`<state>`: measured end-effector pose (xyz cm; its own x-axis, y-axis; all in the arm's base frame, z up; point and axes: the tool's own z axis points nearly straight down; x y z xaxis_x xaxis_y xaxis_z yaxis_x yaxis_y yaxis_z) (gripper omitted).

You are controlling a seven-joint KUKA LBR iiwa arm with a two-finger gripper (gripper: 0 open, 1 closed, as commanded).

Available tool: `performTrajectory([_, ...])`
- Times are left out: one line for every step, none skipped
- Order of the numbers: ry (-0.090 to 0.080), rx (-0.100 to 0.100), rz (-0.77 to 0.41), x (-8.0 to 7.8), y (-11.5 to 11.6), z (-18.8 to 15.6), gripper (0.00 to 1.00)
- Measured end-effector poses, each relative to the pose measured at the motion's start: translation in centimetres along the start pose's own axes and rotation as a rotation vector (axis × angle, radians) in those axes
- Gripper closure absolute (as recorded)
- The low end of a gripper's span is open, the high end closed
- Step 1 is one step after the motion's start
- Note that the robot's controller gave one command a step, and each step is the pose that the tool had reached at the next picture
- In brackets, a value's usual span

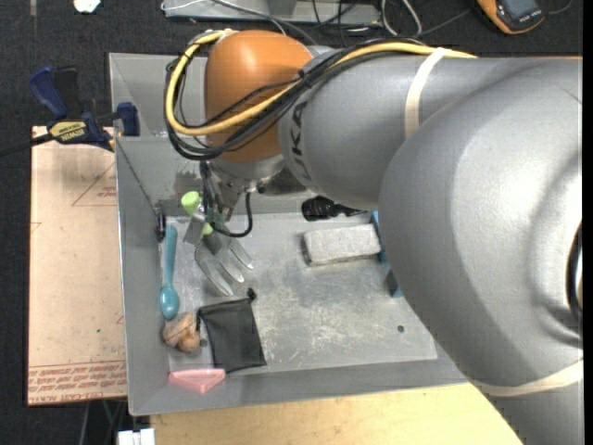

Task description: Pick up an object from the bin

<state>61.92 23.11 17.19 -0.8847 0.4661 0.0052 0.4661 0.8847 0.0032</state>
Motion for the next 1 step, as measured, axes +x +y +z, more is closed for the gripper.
performTrajectory([0.0, 0.0, -0.002, 0.03, 0.03, -4.47, 1.0])
